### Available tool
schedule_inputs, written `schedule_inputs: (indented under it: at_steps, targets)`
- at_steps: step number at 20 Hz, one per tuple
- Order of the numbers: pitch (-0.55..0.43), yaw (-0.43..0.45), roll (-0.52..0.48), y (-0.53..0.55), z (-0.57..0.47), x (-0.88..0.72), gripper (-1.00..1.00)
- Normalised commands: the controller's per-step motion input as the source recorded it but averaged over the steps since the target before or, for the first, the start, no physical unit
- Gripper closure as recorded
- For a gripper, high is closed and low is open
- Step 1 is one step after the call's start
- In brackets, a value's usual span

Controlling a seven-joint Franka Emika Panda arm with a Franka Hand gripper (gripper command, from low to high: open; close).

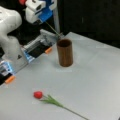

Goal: Flower insertion into a vase

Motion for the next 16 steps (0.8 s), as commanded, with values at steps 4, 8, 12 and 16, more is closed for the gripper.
schedule_inputs:
  at_steps: [4,8,12,16]
  targets:
    - [0.557,0.086,-0.22,0.01,0.13,0.46,1.0]
    - [0.489,0.077,-0.216,0.0,0.11,0.43,1.0]
    - [0.448,0.049,-0.206,0.01,0.11,0.42,1.0]
    - [0.406,0.032,-0.205,0.0,0.12,0.36,1.0]
